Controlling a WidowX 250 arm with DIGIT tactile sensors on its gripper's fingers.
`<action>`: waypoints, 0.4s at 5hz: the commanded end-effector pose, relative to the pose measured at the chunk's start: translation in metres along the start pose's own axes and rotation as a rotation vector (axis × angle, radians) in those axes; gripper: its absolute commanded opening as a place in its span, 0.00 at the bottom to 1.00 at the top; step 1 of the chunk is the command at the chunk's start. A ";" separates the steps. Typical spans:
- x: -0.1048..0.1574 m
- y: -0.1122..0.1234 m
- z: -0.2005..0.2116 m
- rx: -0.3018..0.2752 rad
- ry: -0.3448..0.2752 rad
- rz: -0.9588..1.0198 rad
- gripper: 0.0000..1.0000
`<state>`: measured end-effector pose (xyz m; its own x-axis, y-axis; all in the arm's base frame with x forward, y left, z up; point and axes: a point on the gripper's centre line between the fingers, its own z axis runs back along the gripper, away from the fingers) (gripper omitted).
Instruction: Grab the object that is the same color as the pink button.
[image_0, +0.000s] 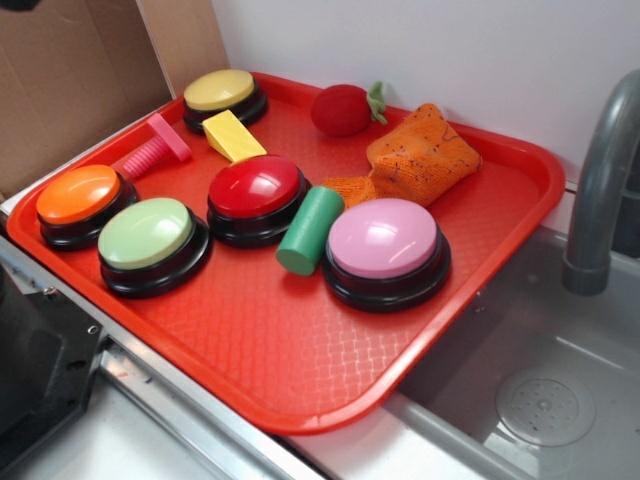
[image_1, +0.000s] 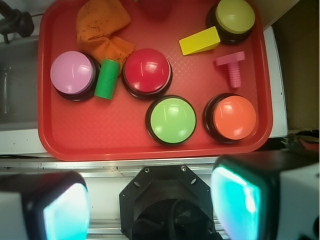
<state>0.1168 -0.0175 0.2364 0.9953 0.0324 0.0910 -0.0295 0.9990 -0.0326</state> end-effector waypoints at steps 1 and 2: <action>0.000 0.000 0.000 0.000 0.000 0.000 1.00; 0.020 0.018 -0.016 -0.021 -0.014 0.129 1.00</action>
<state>0.1360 0.0007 0.2174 0.9813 0.1753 0.0794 -0.1706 0.9834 -0.0623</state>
